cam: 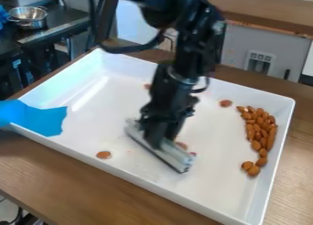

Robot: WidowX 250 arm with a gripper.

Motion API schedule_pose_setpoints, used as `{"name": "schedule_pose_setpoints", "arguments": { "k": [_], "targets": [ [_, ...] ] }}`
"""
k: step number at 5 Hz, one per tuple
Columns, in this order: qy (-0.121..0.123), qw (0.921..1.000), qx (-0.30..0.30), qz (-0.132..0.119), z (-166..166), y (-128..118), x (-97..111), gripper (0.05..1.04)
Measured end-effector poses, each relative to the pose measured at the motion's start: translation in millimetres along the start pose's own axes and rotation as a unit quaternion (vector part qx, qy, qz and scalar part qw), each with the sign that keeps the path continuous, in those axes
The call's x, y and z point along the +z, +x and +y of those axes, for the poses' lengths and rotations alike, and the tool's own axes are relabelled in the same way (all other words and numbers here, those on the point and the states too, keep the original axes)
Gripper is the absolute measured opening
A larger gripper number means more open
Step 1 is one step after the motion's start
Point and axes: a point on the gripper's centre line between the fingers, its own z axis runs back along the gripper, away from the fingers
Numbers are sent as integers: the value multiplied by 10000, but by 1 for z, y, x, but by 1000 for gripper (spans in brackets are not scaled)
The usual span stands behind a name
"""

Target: Sweep into pile

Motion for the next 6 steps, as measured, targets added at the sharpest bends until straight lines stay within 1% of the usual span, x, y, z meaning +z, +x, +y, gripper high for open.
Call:
{"name": "schedule_pose_setpoints", "arguments": {
  "k": [2,3,4,5,6],
  "targets": [
    [-404,9992,-51,-50,-47,-23,10,356],
    [-654,9975,-190,-168,-74,-37,15,356],
    [-906,9948,-306,-352,-98,-44,20,356],
    [-1019,9929,-442,-430,-105,-43,24,356],
    [-1272,9887,-736,-283,-100,-38,27,356]
  ]
}}
